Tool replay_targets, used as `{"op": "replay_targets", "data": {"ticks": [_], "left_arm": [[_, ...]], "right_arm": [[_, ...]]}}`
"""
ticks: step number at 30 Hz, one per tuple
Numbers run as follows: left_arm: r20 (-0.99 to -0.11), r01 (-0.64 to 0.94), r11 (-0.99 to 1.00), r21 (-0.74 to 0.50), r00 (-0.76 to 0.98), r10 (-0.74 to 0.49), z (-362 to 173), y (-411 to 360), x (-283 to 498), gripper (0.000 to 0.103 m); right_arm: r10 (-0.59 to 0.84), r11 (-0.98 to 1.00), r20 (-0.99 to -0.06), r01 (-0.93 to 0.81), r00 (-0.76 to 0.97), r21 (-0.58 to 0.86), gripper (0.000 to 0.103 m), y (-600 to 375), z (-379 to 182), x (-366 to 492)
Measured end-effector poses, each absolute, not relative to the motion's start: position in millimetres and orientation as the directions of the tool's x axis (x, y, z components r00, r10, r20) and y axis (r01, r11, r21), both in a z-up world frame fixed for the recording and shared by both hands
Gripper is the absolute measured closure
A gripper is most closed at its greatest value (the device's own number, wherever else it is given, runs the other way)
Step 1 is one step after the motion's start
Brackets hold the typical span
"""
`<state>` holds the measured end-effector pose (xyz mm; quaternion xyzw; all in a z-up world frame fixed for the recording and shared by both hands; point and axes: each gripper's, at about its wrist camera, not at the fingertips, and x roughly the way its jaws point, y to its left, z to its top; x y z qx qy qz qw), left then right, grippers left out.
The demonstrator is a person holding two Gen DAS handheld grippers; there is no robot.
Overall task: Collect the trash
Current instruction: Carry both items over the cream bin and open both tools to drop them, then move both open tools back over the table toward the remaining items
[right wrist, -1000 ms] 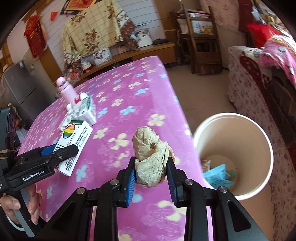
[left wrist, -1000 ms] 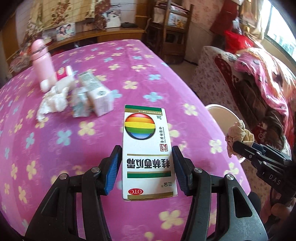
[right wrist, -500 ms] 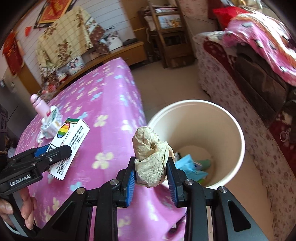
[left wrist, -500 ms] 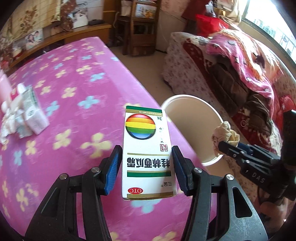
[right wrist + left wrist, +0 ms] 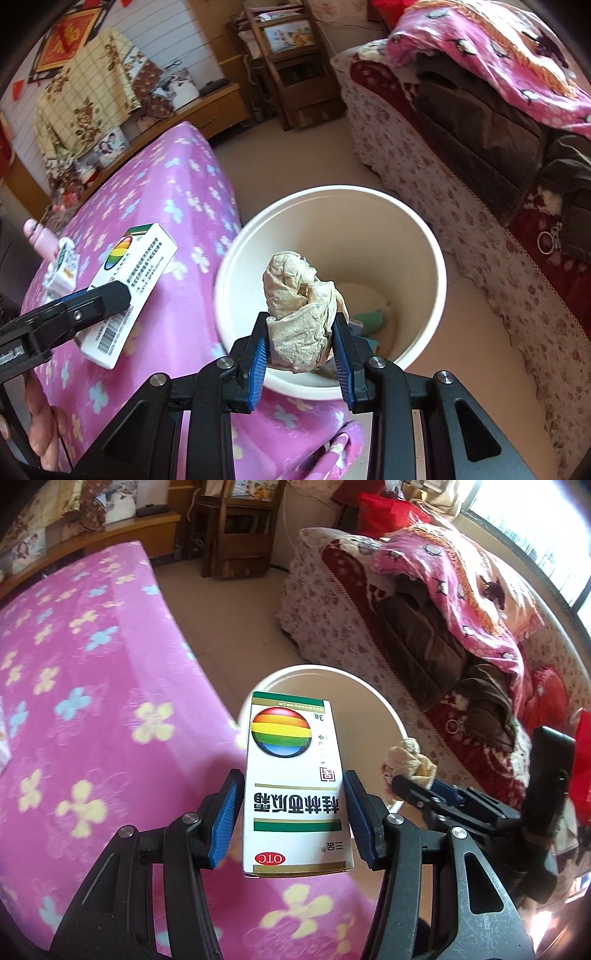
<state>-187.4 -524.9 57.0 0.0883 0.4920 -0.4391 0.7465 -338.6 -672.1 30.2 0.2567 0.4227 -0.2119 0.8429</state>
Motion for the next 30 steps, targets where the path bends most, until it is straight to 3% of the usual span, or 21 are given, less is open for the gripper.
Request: {"op": "replay_targets", "data": {"ticks": [1, 3, 20, 30], "left_arm": [[-0.809, 0.74, 0.594, -0.314, 0.119, -0.575, 55.7, -527.4, -186.8, 0.05], [-0.804, 0.734, 0.593, -0.331, 0.109, -0.584, 53.6, -529.6, -186.0, 0.05], [-0.808, 0.715, 0.62, -0.323, 0.133, -0.574, 48.0, -508.4, -178.8, 0.045], [-0.824, 0.687, 0.69, -0.227, 0.243, -0.512, 50.7, -468.4, -171.4, 0.045]], "right_arm": [[-0.148, 0.77, -0.828, 0.588, 0.541, 0.246, 0.057, -675.2, 28.2, -338.3], [-0.174, 0.755, -0.83, 0.613, 0.529, 0.233, 0.049, -679.5, 26.3, -340.1], [-0.148, 0.743, -0.845, 0.622, 0.514, 0.247, 0.049, -673.3, 19.5, -340.1], [-0.122, 0.778, -0.843, 0.578, 0.524, 0.247, 0.048, -644.0, 26.9, -325.6]]}}
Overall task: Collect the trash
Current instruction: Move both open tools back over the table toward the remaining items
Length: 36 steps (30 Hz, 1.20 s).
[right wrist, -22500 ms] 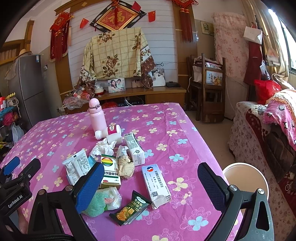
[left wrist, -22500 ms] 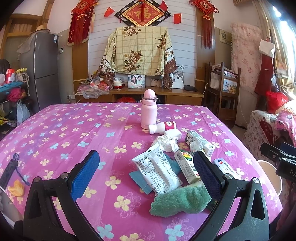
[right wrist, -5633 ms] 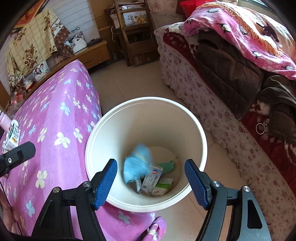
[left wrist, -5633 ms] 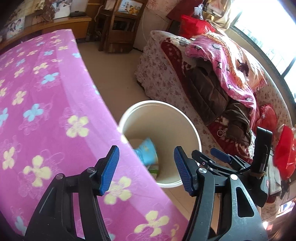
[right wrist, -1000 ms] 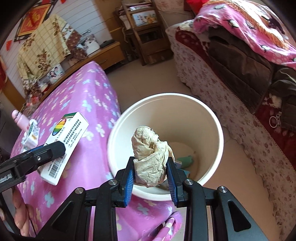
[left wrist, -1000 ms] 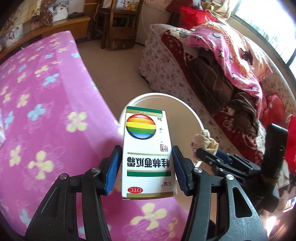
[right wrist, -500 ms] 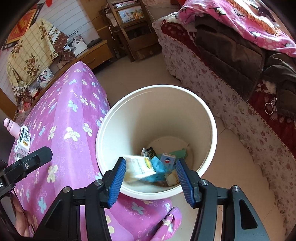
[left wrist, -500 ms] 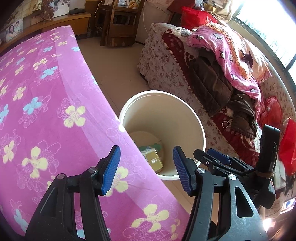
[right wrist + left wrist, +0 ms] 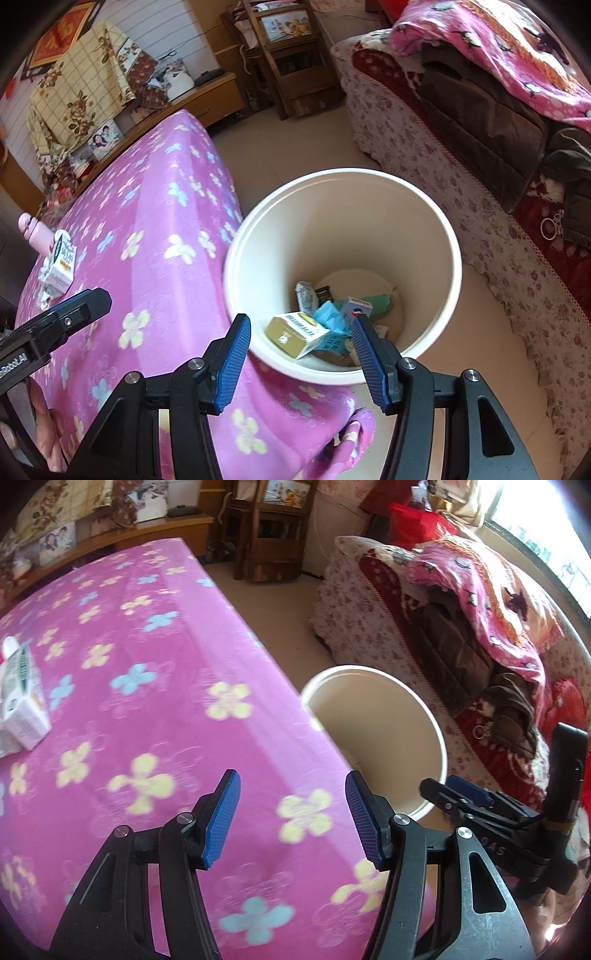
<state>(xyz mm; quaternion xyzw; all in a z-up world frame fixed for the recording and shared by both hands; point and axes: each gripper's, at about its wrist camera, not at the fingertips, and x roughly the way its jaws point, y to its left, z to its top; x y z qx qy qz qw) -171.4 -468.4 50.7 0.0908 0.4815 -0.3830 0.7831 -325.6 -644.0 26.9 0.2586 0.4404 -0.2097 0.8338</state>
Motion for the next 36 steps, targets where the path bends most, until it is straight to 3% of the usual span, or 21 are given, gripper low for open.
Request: {"op": "replay_targets", "data": {"ticks": [5, 26, 36], "left_arm": [[-0.822, 0.651, 0.731, -0.206, 0.291, -0.49, 52.7, -439.3, -161.9, 0.045], [-0.821, 0.411, 0.885, -0.217, 0.414, -0.393, 53.5, -265.1, -103.4, 0.045], [-0.809, 0.255, 0.94, -0.227, 0.488, -0.328, 54.1, -171.7, -34.4, 0.045]], "right_arm": [[-0.097, 0.808, -0.835, 0.532, 0.542, 0.252, 0.041, -617.1, 35.6, -310.8], [0.063, 0.928, -0.836, 0.276, 0.545, 0.25, 0.041, -475.2, 46.1, -226.1], [0.137, 0.956, -0.828, 0.146, 0.544, 0.253, 0.041, -421.0, 51.4, -174.1]]}}
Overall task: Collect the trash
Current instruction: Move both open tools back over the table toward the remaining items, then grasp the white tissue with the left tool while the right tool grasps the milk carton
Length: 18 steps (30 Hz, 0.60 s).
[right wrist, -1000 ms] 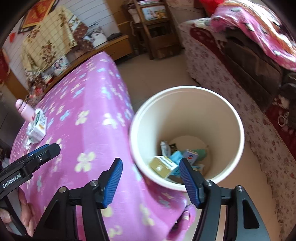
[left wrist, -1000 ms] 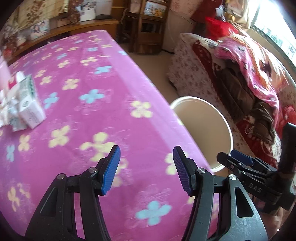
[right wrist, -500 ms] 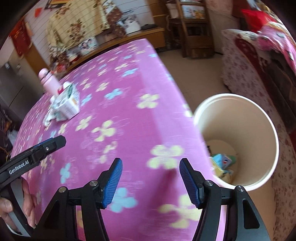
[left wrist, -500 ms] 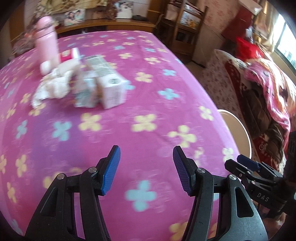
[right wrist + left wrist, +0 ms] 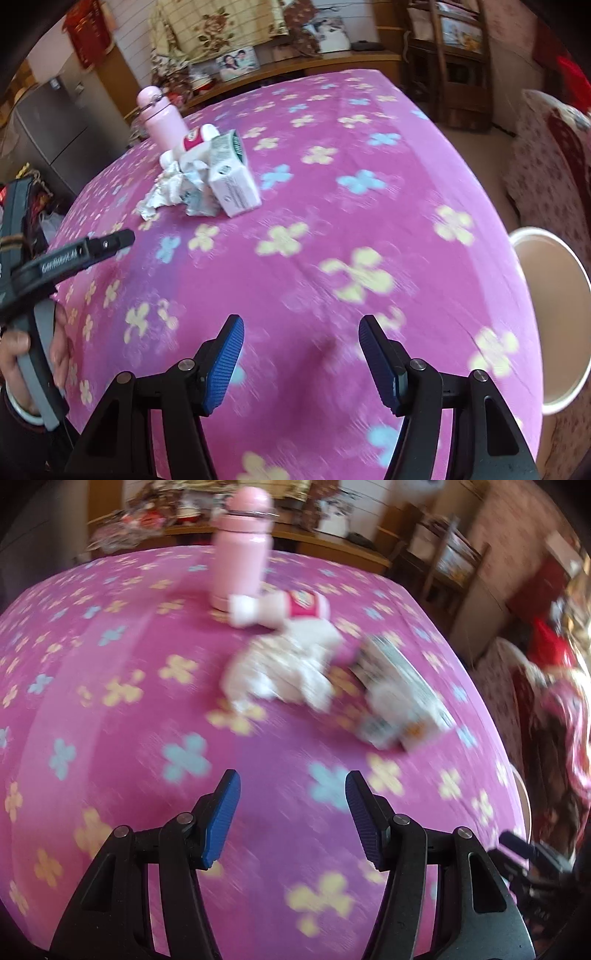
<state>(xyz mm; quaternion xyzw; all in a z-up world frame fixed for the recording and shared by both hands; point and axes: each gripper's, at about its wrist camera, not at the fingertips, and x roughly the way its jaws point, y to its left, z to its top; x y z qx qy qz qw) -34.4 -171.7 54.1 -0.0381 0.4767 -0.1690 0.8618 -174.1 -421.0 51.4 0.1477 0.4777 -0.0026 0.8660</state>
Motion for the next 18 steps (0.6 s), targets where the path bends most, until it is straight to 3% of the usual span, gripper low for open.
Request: {"op": "replay_targets", "data": {"ticks": [5, 18], "left_arm": [[-0.781, 0.237, 0.941, -0.243, 0.527, -0.335, 56.3, -154.8, 7.8, 0.037], [-0.819, 0.307, 0.938, -0.161, 0.489, -0.301, 26.7, -193.0, 71.9, 0.037]], "right_arm": [[0.16, 0.959, -0.818, 0.11, 0.553, 0.261, 0.041, -412.1, 58.6, -139.3], [0.22, 0.952, -0.809, 0.061, 0.545, 0.3, 0.04, -398.6, 79.4, -1.3]]}}
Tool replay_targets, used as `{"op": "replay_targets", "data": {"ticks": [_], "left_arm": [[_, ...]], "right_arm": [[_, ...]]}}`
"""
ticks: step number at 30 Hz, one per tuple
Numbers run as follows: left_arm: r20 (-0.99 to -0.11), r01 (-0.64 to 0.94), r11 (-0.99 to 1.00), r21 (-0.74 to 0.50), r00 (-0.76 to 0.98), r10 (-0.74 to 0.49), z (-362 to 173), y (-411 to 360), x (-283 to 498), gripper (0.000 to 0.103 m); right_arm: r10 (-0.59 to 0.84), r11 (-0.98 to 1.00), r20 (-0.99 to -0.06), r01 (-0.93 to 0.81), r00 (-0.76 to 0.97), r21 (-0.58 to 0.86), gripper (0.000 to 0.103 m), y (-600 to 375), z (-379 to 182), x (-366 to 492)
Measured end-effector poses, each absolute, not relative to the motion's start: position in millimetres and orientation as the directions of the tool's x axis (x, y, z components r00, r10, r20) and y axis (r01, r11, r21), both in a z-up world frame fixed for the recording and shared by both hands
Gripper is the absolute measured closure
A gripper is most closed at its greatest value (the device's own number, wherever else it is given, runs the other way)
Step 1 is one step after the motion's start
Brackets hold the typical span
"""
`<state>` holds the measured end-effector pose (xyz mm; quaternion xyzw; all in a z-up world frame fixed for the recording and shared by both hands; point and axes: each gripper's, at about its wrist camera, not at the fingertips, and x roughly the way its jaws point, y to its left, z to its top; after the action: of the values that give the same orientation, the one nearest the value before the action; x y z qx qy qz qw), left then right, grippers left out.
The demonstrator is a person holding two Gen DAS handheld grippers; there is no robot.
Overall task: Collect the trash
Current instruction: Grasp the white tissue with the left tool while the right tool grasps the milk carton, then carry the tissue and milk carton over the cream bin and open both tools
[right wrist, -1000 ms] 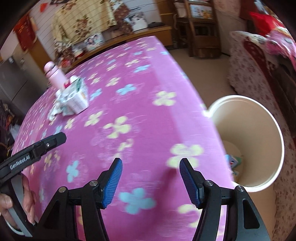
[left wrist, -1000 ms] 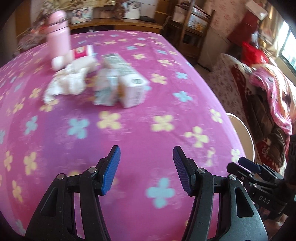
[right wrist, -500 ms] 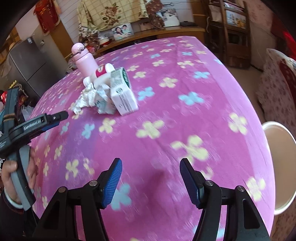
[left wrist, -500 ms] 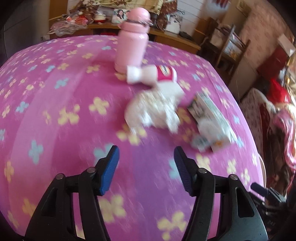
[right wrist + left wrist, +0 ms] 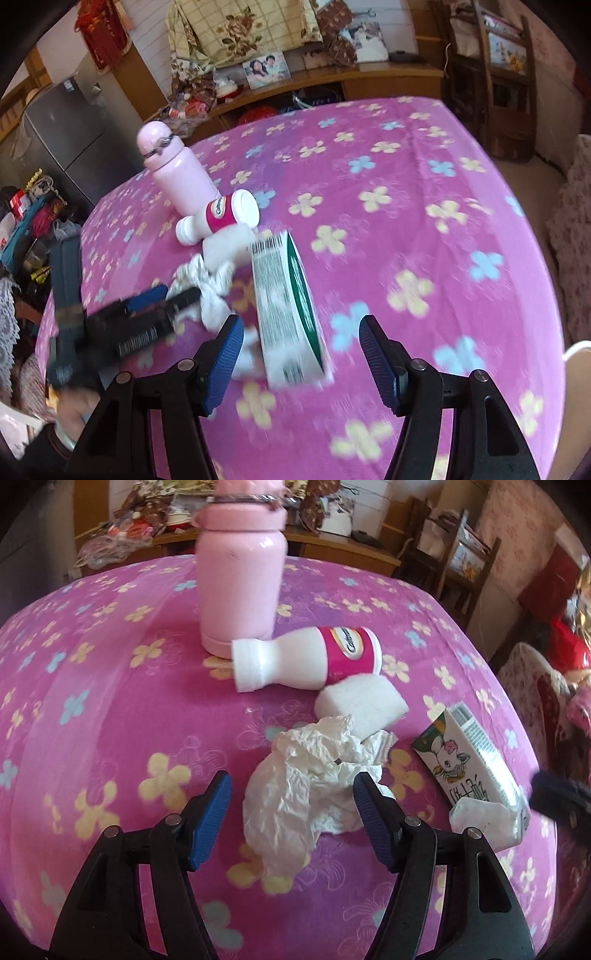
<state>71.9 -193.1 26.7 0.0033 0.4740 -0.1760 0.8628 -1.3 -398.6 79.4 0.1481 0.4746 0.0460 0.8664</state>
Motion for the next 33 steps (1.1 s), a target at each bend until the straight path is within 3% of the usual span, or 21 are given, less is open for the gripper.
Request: {"op": "replay_targets", "data": {"ticks": [2, 6, 8, 9, 22, 33], "left_arm": [[-0.825, 0.326, 0.93, -0.172, 0.468, -0.317, 24.0, -196.4, 71.9, 0.038], [-0.832, 0.349, 0.92, -0.176, 0.447, -0.329, 25.1, -198.8, 71.6, 0.067], [-0.836, 0.356, 0.913, -0.201, 0.423, -0.349, 24.6, -198.5, 70.0, 0.084], [-0.838, 0.359, 0.909, -0.213, 0.411, -0.359, 24.5, -196.9, 67.7, 0.088], [-0.83, 0.389, 0.886, -0.252, 0.384, -0.405, 41.8, -169.5, -19.2, 0.092], [-0.821, 0.433, 0.872, -0.228, 0.395, -0.411, 57.3, -187.2, -93.9, 0.092]], "right_arm": [[0.228, 0.954, -0.821, 0.051, 0.524, 0.297, 0.04, -393.0, 73.0, 16.5], [0.24, 0.953, -0.852, 0.052, 0.465, 0.297, 0.04, -382.6, 53.7, 45.3], [0.235, 0.955, -0.865, 0.06, 0.443, 0.29, 0.06, -381.0, 44.6, 48.1], [0.235, 0.955, -0.863, 0.061, 0.446, 0.291, 0.061, -381.3, 43.1, 45.8], [0.2, 0.955, -0.804, 0.071, 0.56, 0.287, 0.061, -424.8, 79.6, -79.8], [0.195, 0.948, -0.794, 0.096, 0.575, 0.303, 0.061, -427.8, 77.2, -165.9]]}}
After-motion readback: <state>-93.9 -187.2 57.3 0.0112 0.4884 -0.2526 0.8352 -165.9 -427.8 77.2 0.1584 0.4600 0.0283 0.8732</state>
